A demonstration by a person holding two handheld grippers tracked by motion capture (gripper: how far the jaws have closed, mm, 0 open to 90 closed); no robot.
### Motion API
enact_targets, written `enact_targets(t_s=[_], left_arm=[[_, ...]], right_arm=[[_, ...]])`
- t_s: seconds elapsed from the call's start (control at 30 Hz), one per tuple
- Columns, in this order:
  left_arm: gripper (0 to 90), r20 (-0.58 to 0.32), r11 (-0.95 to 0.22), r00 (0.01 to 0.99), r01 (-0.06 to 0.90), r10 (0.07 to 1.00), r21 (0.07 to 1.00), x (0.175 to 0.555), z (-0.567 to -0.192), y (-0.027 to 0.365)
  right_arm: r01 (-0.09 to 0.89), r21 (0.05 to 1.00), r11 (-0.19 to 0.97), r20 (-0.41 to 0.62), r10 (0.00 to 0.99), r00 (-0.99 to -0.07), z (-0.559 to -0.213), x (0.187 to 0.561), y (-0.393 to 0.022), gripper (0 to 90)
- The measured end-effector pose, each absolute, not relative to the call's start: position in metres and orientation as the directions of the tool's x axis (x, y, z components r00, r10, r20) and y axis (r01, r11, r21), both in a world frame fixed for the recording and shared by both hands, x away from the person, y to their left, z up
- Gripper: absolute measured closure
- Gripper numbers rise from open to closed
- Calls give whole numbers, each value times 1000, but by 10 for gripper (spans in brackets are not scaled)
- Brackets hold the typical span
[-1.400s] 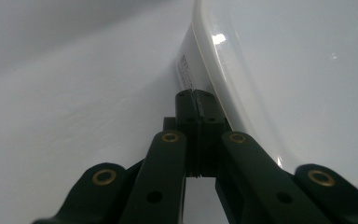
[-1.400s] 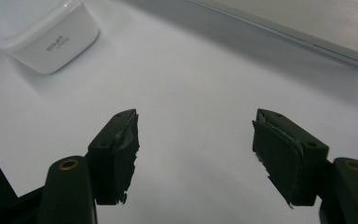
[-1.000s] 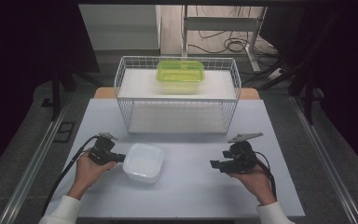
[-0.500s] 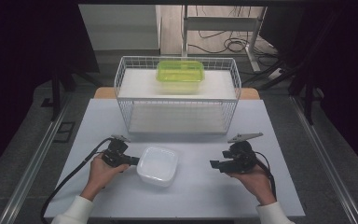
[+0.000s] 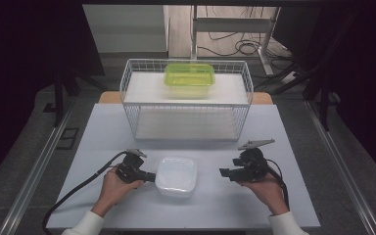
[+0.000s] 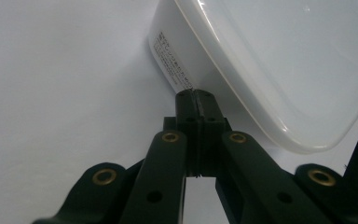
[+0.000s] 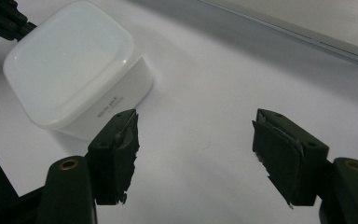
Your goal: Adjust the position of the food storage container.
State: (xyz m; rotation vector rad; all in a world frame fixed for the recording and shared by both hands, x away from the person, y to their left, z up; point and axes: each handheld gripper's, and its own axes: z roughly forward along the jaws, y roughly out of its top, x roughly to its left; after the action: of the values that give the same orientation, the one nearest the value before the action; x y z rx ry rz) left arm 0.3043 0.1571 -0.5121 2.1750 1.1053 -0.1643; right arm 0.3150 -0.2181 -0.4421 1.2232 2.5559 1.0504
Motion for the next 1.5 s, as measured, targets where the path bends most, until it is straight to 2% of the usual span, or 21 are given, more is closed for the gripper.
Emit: enact_targets(t_s=[0.57, 0.9, 1.0, 1.13, 1.27, 1.37, 1.5], left_arm=[[899, -400, -414, 649, 740, 647, 530, 300, -511, 144], [882, -372, -327, 636, 711, 676, 623, 289, -482, 174], [814, -414, -267, 603, 732, 681, 627, 286, -476, 183], [578, -470, -204, 567, 757, 676, 620, 283, -471, 186], [428, -529, -160, 550, 776, 646, 611, 282, -471, 183], [370, -554, -140, 541, 784, 632, 605, 282, -472, 182], [363, -569, -131, 534, 790, 625, 598, 285, -475, 181]], right_arm=[[643, 630, 435, 178, 725, -665, -443, 316, -219, 307], [649, 658, 383, 199, 743, -640, -440, 314, -225, 297], [651, 665, 366, 216, 740, -637, -439, 313, -226, 297], [655, 673, 343, 253, 725, -640, -440, 312, -225, 297], [665, 679, 312, 306, 702, -643, -443, 313, -223, 297], [674, 678, 292, 342, 686, -642, -445, 313, -220, 297], [681, 678, 278, 374, 667, -644, -450, 314, -217, 304]])
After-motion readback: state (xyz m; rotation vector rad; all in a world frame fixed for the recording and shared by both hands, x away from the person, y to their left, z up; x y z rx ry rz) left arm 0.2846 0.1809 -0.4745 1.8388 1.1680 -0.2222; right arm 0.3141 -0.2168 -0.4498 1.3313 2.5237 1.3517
